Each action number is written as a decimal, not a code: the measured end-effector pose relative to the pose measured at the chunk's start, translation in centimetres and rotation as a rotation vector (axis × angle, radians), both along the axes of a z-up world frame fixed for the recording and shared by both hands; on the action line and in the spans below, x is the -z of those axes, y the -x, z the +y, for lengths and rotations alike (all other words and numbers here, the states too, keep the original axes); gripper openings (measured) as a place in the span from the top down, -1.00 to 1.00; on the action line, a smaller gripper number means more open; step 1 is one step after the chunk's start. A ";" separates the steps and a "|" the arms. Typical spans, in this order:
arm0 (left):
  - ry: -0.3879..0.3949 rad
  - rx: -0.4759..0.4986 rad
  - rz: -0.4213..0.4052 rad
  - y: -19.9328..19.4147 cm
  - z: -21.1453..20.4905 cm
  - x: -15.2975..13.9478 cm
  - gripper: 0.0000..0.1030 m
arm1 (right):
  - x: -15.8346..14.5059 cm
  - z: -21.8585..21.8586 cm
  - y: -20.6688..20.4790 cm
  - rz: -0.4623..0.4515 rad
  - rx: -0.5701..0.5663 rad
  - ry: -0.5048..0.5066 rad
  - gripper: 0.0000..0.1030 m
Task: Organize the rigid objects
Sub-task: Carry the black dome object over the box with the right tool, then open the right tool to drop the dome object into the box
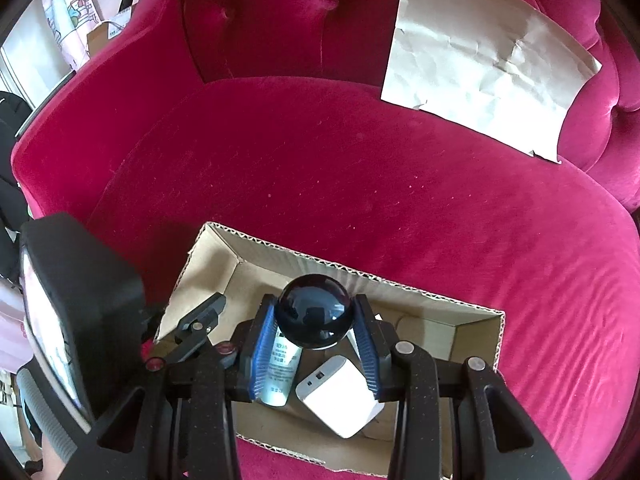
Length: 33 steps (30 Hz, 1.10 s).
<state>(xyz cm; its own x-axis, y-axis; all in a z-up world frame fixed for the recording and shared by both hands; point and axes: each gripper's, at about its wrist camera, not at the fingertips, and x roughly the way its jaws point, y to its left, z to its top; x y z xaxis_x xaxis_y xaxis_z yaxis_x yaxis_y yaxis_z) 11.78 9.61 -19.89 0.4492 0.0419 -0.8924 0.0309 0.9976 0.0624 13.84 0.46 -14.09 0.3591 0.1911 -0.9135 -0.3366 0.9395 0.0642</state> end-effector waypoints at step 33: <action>0.030 -0.012 0.006 -0.2 0.9 -0.1 0.93 | 0.8 -1.1 -0.2 -0.014 0.002 0.090 -0.98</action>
